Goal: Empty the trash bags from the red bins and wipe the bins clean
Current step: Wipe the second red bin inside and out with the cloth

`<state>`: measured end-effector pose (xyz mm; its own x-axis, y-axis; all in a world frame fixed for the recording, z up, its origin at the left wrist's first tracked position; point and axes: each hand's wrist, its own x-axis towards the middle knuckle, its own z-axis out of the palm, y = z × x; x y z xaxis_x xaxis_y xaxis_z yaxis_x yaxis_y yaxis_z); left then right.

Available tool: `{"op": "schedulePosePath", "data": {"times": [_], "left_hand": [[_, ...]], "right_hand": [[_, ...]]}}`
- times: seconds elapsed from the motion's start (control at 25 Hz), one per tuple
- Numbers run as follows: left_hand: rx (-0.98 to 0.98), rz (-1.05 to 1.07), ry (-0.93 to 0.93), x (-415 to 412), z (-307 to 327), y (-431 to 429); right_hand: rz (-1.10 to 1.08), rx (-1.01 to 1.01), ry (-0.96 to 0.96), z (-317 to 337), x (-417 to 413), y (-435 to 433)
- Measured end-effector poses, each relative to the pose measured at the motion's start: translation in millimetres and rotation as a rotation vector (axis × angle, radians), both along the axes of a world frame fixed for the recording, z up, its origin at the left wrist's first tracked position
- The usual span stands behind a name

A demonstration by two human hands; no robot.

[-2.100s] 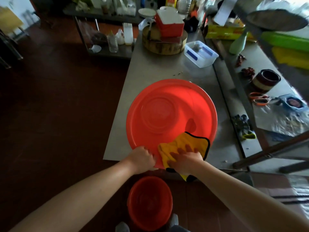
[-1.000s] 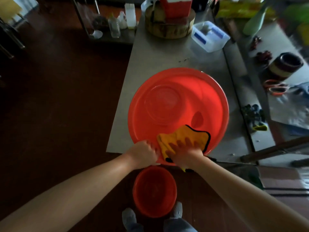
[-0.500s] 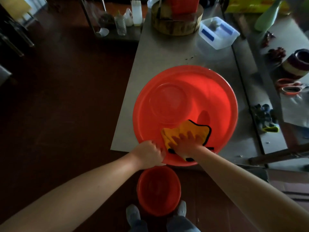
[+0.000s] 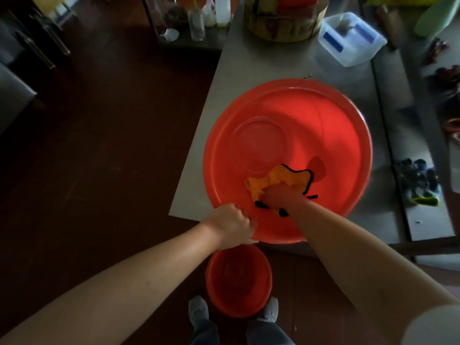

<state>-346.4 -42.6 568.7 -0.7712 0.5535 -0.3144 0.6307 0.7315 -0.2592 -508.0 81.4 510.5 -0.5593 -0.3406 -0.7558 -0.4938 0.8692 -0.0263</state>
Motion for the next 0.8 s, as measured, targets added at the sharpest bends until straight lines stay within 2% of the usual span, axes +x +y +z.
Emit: {"op": "schedulePosePath", "data": {"times": [0.2,0.44,0.64,0.8], "left_hand": [[0.033,0.117,-0.010,-17.0,33.0,2.1],[-0.025,0.107,-0.040,-38.8,51.3,-10.7],[0.033,0.135,-0.016,-59.8,67.7,-14.5],[0.081,0.226,-0.074,-74.2,77.1,-26.6]], "right_hand": [[0.057,-0.009,-0.056,60.3,18.5,15.3],[0.158,0.091,0.047,118.6,33.1,50.0],[0.137,0.067,0.092,167.6,43.0,58.8],[0.119,-0.038,0.174,176.0,43.7,67.4]]}}
